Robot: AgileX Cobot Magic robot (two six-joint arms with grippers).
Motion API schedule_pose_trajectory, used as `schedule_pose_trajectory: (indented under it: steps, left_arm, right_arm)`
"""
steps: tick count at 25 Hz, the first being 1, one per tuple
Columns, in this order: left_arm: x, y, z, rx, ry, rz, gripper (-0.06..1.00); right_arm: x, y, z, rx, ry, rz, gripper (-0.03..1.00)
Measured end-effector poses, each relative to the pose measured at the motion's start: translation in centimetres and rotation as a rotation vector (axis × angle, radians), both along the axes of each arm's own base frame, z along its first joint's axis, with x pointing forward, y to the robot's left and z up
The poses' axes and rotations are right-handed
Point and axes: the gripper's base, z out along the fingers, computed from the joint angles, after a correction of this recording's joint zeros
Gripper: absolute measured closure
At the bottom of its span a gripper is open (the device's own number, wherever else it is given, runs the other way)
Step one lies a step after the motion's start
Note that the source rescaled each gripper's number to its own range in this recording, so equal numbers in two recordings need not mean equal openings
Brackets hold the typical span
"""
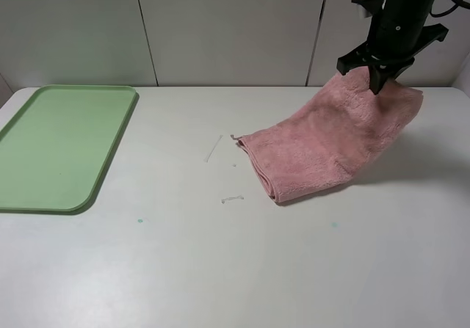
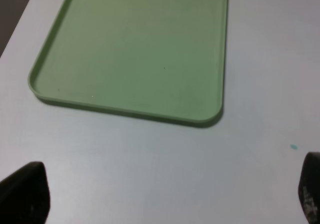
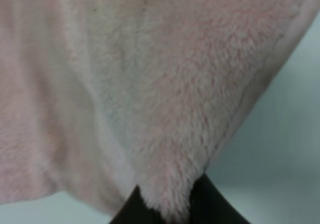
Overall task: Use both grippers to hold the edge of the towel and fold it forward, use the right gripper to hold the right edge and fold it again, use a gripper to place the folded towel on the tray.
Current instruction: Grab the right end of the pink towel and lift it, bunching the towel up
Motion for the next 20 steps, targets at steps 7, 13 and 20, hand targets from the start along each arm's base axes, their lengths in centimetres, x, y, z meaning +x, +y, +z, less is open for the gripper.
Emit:
schedule_pose_trajectory:
  steps: [7,13,20]
  left_arm:
    - [0.0,0.0,0.0,0.000,0.000,0.000,-0.05]
    - [0.0,0.0,0.0,0.001,0.000,-0.001,-0.05]
    - [0.0,0.0,0.0,0.002,0.000,-0.001,-0.05]
  right_arm:
    - [-1.1,0.7,-2.0,0.053,0.078,-0.003,0.91]
    - [-2.1,3.9,-2.8,0.057,0.079,0.081,0.91]
    - [-3.1,7.2,-2.8,0.075,0.062,0.129,0.91]
